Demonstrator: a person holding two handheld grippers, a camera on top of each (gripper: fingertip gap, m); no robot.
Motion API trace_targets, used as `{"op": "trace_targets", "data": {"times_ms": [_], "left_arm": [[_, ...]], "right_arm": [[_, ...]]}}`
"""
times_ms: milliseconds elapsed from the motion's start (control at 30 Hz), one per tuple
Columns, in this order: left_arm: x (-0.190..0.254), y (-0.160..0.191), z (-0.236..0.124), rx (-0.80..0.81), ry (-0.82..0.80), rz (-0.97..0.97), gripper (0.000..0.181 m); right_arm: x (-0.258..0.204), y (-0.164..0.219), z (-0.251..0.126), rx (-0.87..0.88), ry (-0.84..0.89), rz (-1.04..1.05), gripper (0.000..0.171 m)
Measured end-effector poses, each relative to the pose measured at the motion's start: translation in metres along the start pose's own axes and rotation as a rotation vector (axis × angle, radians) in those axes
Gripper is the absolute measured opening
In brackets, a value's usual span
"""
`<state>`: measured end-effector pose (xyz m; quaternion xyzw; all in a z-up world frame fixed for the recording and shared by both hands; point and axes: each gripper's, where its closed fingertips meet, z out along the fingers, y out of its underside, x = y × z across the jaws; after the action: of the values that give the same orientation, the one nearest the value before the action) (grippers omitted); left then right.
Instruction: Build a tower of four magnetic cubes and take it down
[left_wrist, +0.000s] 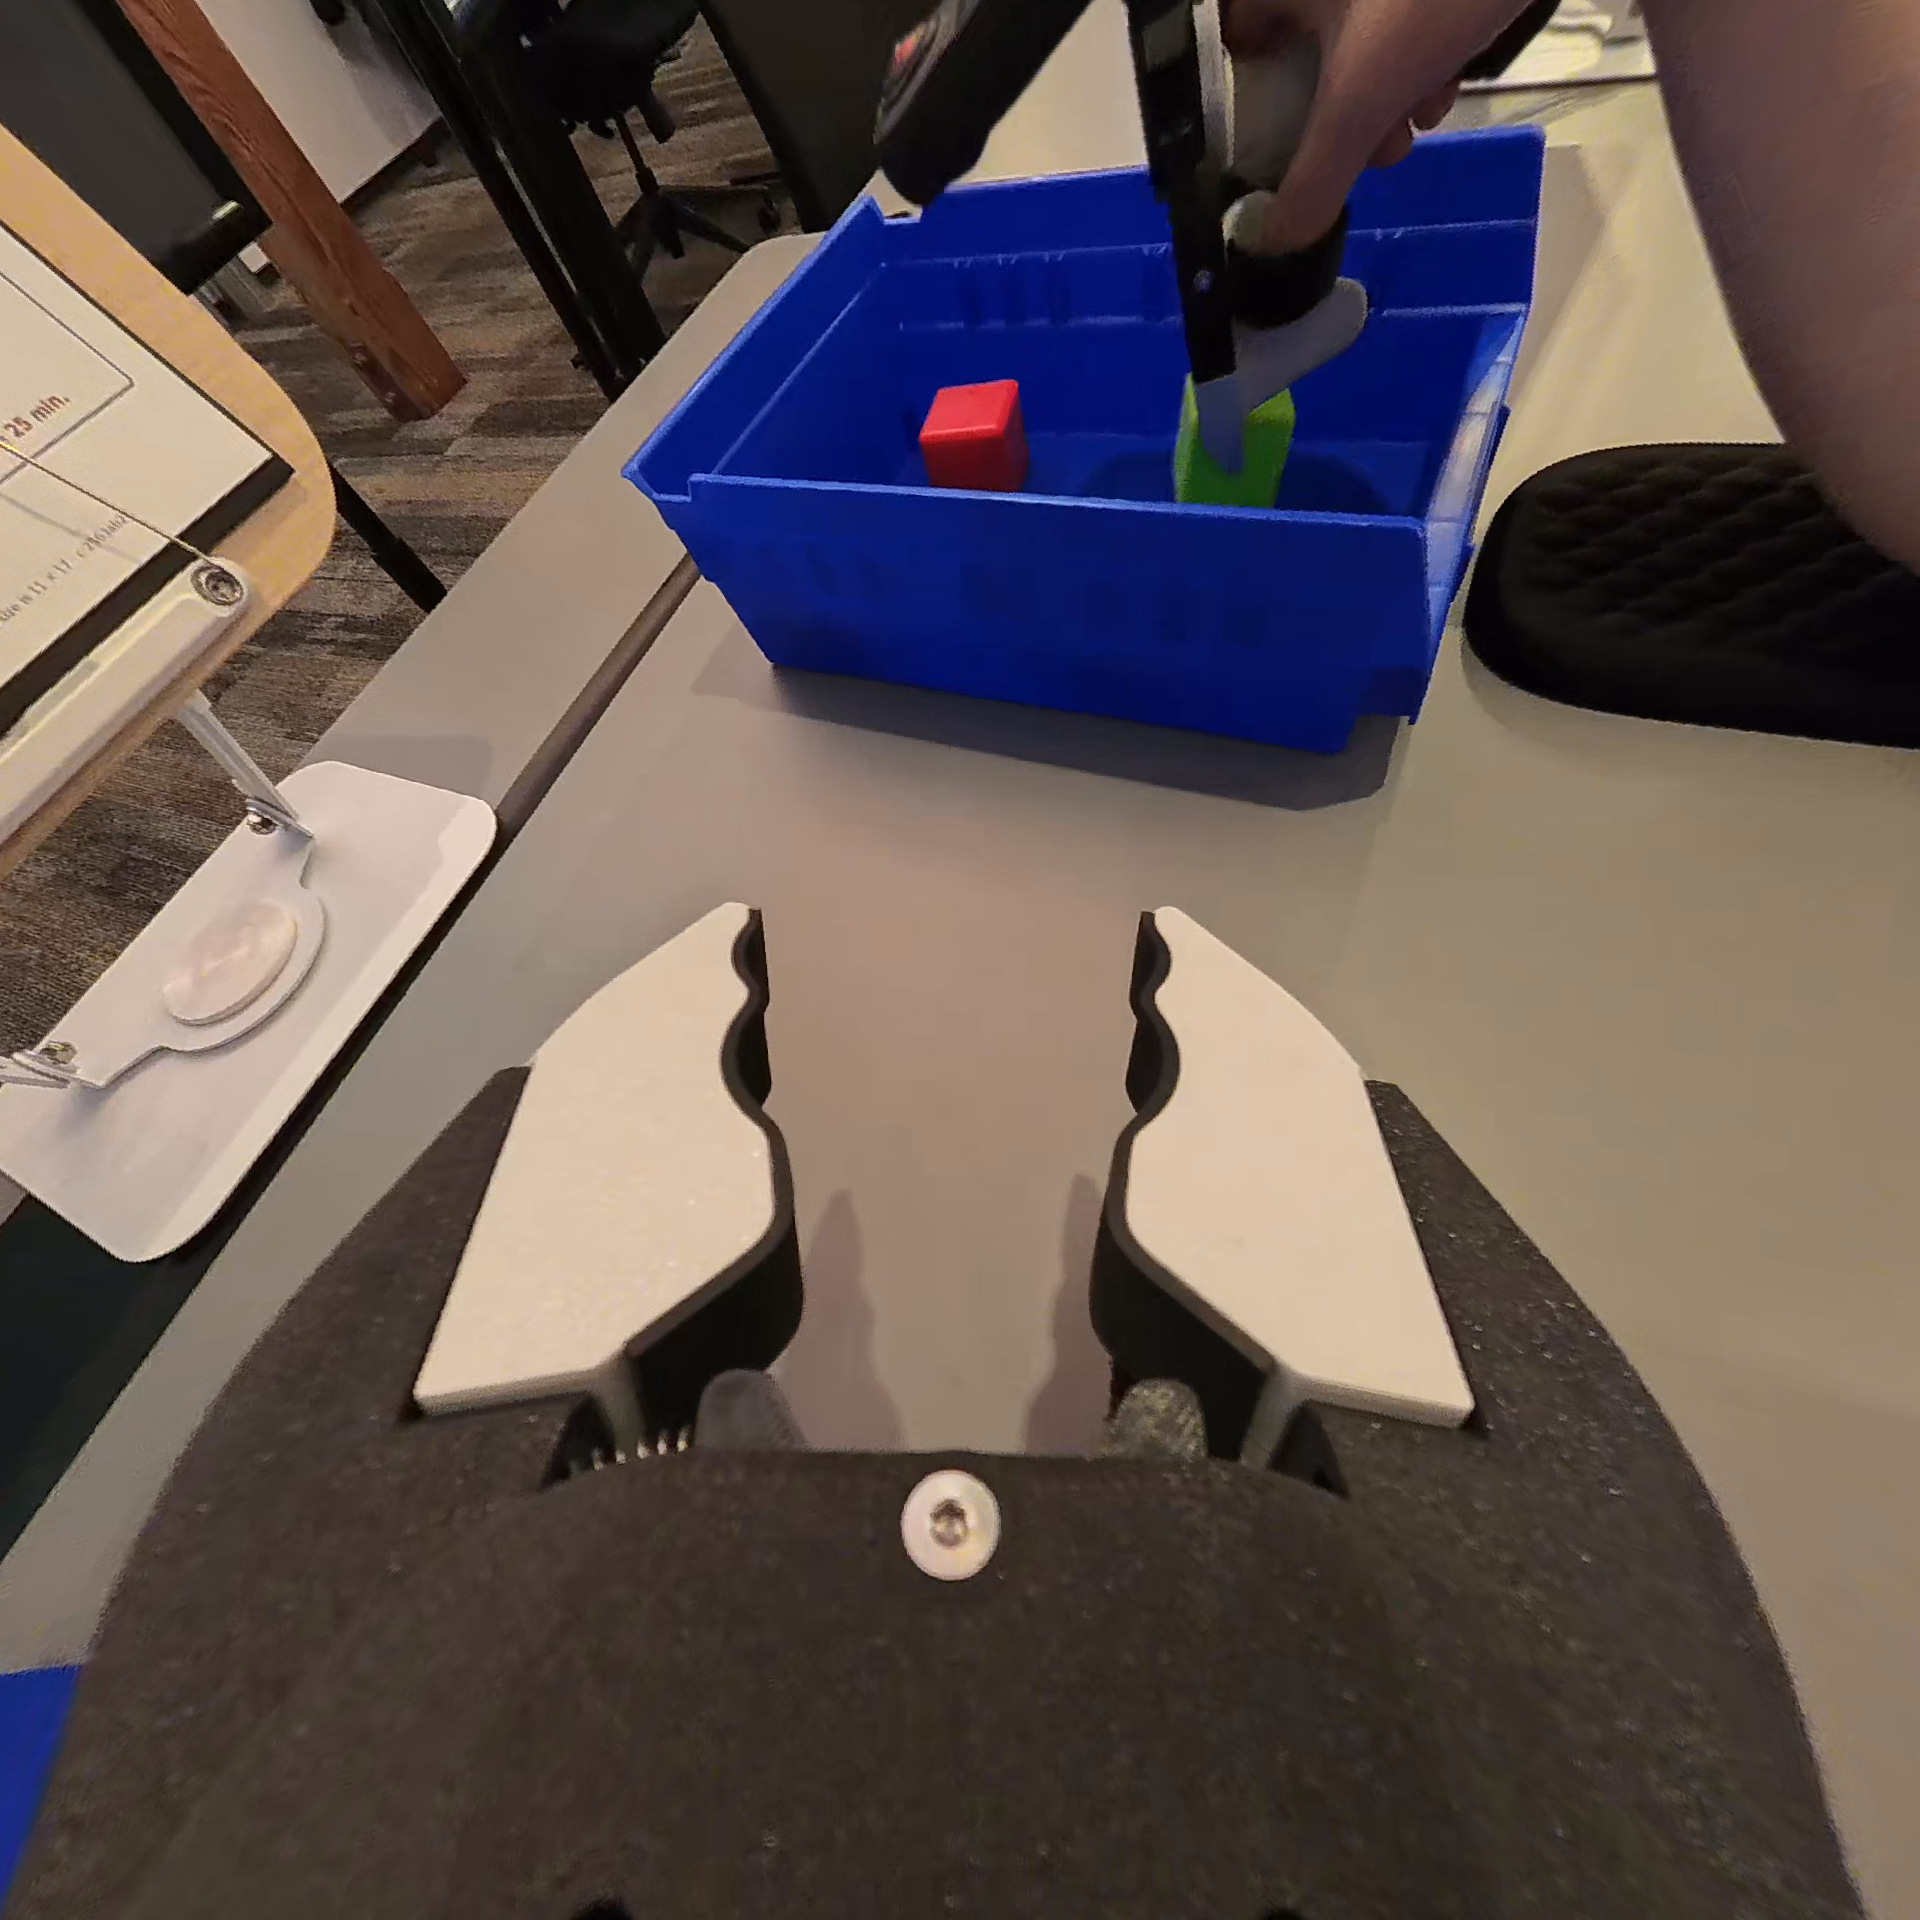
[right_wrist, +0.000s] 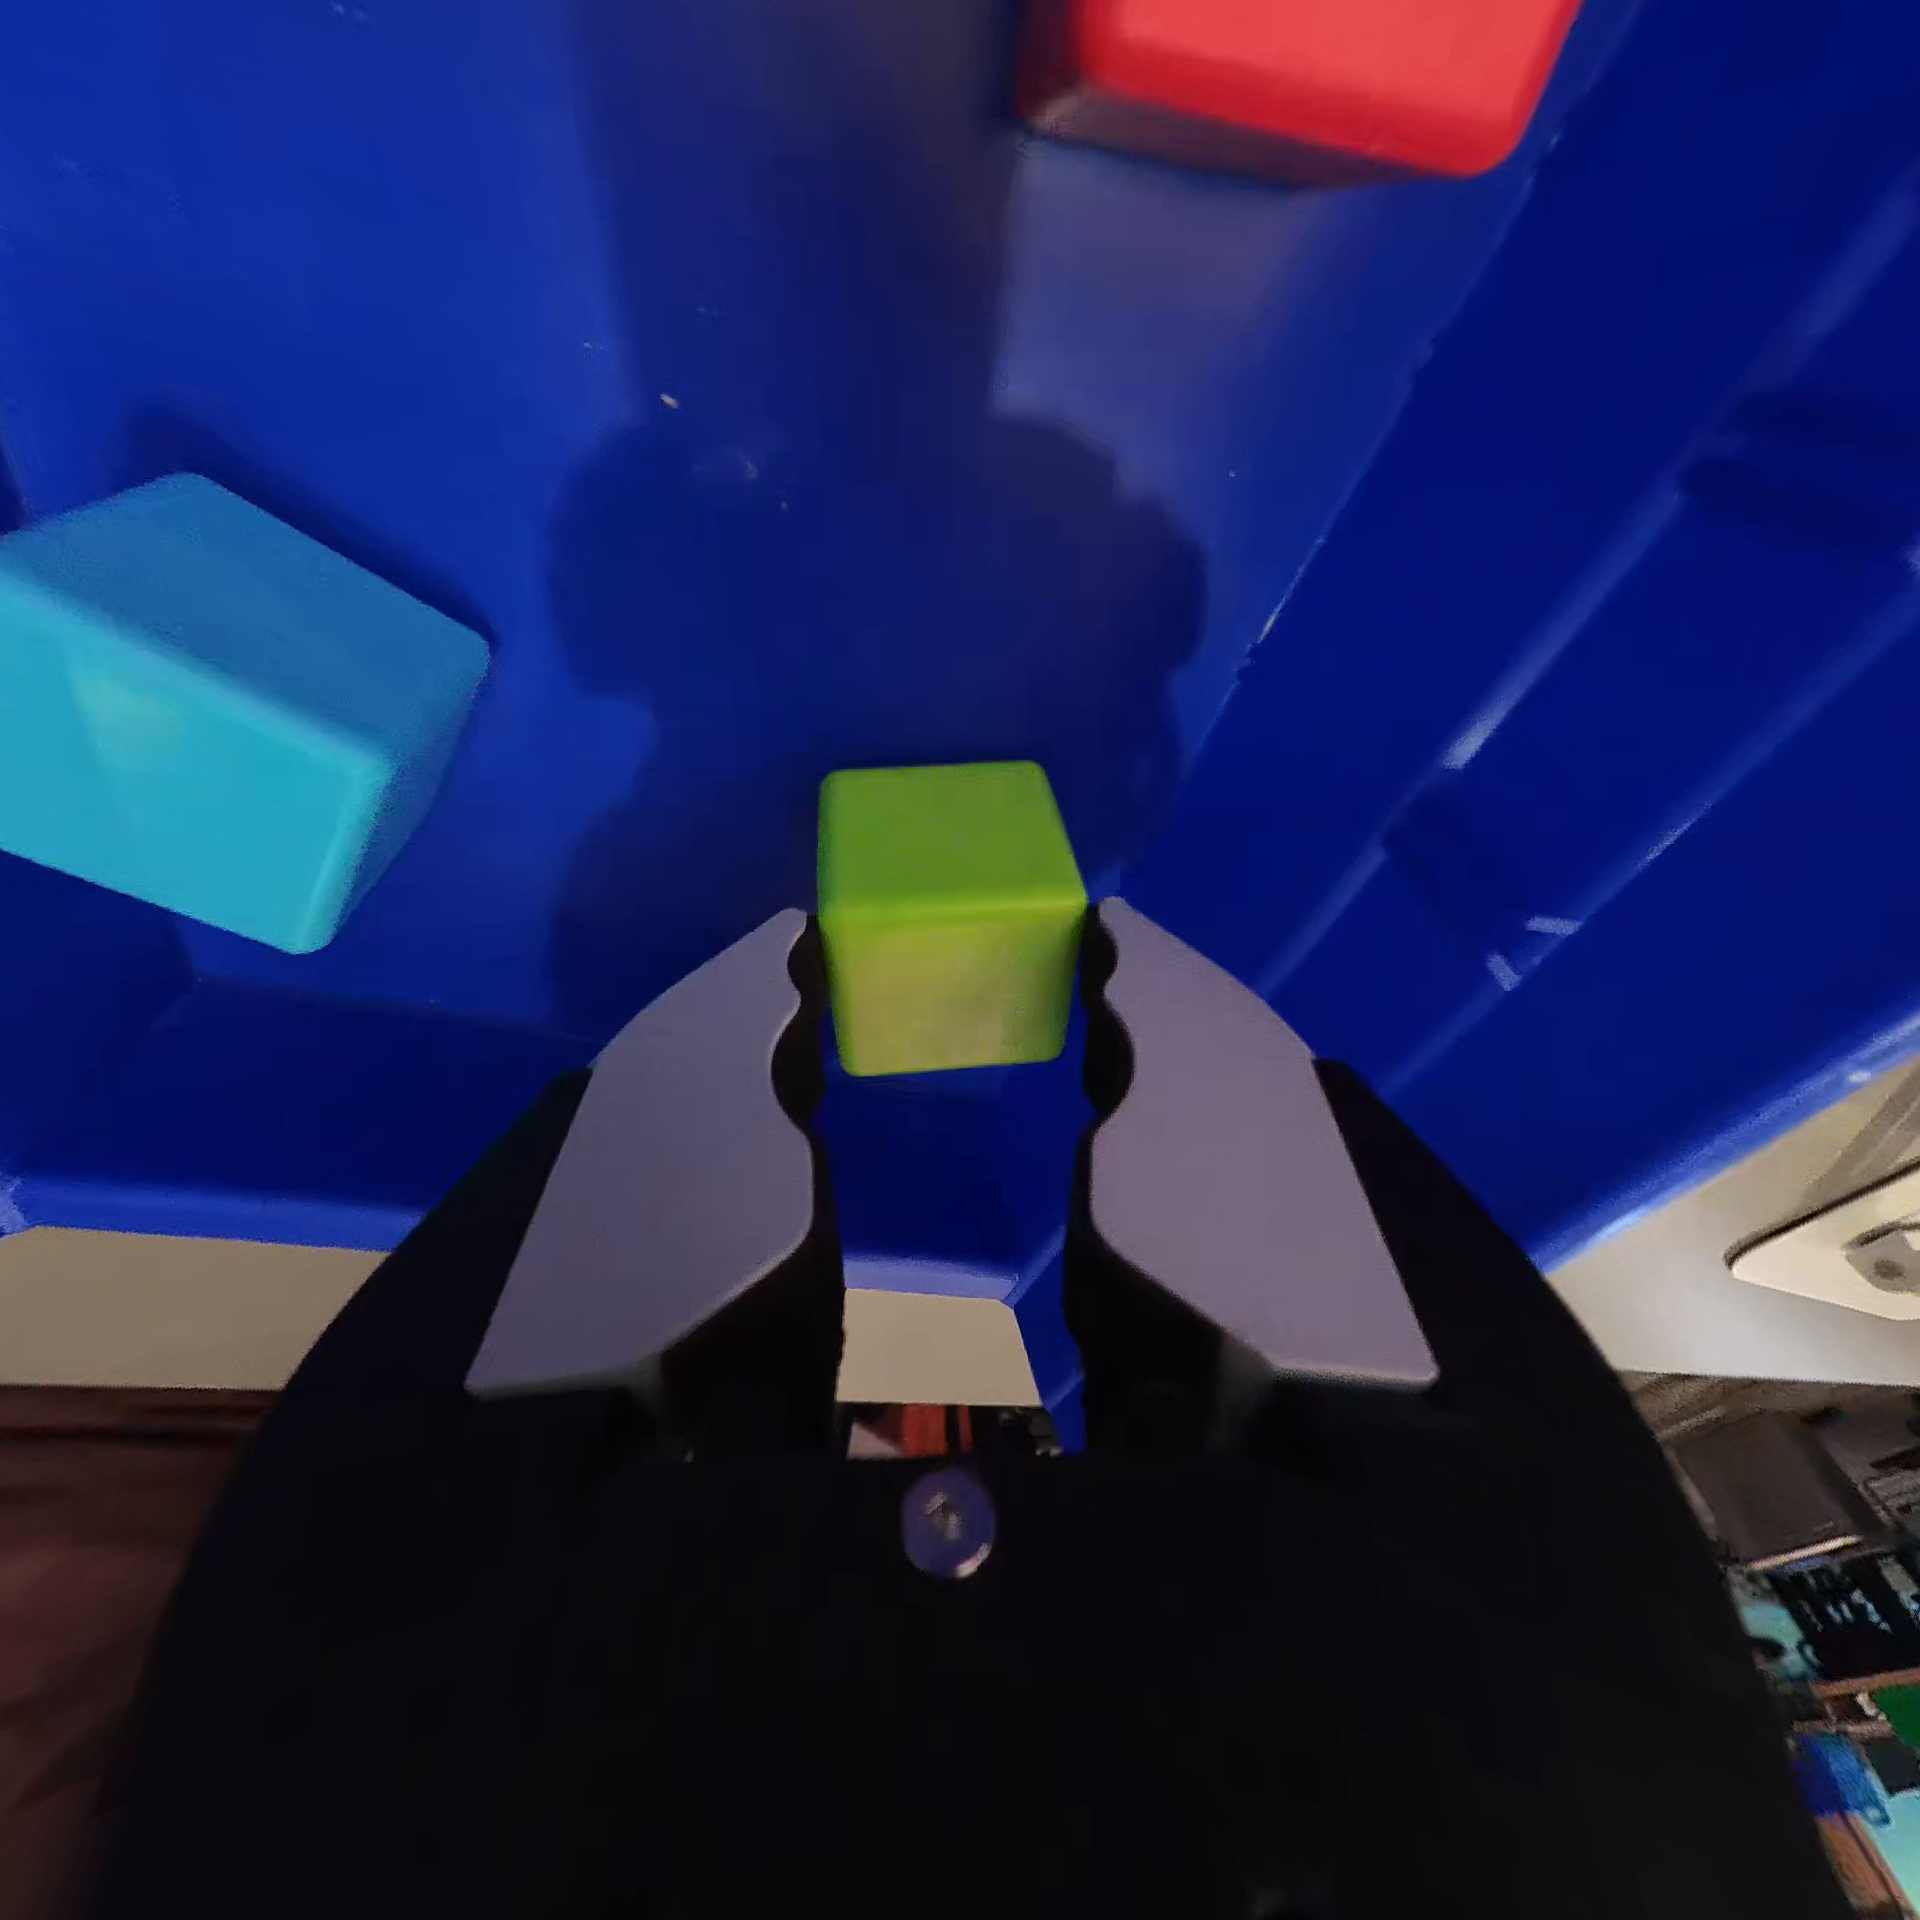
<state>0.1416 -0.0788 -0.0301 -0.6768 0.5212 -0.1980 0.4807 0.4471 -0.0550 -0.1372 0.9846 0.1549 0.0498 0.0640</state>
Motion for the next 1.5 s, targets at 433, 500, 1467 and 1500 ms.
{"op": "trace_targets", "data": {"times_ms": [433,500,1467,1500], "left_arm": [[-0.138,0.009,-0.146,-0.094,-0.492,-0.217,0.086],[-0.173,0.049,-0.193,-0.222,-0.655,-0.314,0.103],[-0.145,0.296,-0.256,-0.988,-0.447,-1.18,0.041],[-0.142,0.29,-0.246,-0.985,-0.412,-1.162,0.041]], "right_arm": [[0.05,-0.026,-0.115,0.715,0.038,0.108,0.045],[0.066,-0.028,-0.105,0.736,-0.014,0.171,0.045],[-0.008,-0.042,-0.03,0.292,-0.187,0.216,0.009],[-0.016,-0.043,-0.031,0.282,-0.187,0.203,0.009]]}}
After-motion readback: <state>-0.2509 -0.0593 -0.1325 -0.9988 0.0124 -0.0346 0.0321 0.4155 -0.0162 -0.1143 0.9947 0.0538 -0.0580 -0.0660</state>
